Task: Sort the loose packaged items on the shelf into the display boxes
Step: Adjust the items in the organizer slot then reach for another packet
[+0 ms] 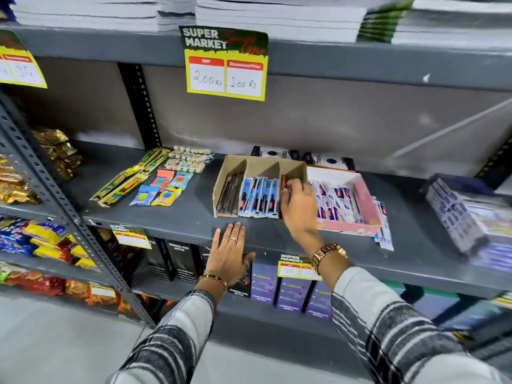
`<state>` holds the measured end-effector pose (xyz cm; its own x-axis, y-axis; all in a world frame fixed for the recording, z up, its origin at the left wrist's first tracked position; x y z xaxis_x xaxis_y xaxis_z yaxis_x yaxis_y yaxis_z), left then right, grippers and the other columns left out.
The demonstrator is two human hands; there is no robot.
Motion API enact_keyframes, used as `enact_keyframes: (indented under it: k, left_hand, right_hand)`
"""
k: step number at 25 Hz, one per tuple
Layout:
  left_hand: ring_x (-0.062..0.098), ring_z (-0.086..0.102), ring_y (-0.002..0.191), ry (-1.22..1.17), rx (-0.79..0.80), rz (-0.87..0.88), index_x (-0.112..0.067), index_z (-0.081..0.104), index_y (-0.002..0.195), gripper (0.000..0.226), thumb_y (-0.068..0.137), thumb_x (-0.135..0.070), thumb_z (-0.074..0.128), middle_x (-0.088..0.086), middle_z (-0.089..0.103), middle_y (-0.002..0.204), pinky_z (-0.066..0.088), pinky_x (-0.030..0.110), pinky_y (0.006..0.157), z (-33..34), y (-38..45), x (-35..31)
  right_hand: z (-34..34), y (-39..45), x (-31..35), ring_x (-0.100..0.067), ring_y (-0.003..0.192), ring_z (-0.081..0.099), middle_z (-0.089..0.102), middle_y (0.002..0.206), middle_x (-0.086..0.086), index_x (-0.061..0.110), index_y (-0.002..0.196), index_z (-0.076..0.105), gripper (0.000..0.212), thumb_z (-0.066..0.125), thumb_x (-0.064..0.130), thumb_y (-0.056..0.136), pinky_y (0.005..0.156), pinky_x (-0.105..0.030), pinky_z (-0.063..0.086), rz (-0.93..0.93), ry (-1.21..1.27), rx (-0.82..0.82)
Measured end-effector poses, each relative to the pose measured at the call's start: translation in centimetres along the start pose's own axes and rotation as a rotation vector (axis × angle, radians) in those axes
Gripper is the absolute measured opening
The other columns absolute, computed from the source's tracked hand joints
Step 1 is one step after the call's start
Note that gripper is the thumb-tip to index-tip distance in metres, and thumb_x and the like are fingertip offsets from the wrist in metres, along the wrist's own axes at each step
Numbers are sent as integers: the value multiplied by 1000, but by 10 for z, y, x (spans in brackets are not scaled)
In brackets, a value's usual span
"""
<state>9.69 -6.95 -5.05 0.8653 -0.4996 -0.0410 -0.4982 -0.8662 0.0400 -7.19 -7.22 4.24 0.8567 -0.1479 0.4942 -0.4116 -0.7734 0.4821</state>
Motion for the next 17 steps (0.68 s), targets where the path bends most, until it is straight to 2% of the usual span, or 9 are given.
enact_keyframes:
  k: [4,8,11,17]
  left_hand:
    - [22,1,150,-34,35,64,-8,2,150,69,100,-48,27,9,4,162,-2,45,121,0,3,-36]
    - [23,0,150,-6,49,139,-8,1,150,70,100,-50,24,9,2,162,-3,45,121,0,11,-72]
    - [23,0,150,6,51,190,-8,0,150,69,100,-50,23,9,2,162,-4,45,121,-1,16,-96]
    - [22,0,150,1,38,245,-7,1,150,70,100,-50,25,9,3,162,-4,44,121,1,26,-135]
  right_hand:
    - [-37,2,-52,-35,111,50,58,119,-20,1,117,59,29,48,11,92,95,-42,42,65,-119,-42]
    - [-73,-4,-103,-36,110,51,57,123,-19,3,123,58,34,47,8,91,92,-41,42,162,-250,-33]
    - [-95,-10,-137,-37,107,51,58,118,-20,2,119,59,32,47,7,90,92,-41,41,217,-320,-16]
    - [-106,-19,-187,-39,109,57,60,116,-27,-4,114,60,30,50,4,86,89,-40,48,422,-268,66]
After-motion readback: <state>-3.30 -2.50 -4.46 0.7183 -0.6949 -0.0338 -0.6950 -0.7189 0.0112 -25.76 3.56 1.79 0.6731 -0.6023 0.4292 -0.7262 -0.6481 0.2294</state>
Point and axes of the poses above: each hand's wrist, its own y-axis towards the middle knuckle, its own z-axis out of the palm, x = y × z, the point moved 3 cm from there along y, towards the middle knuckle
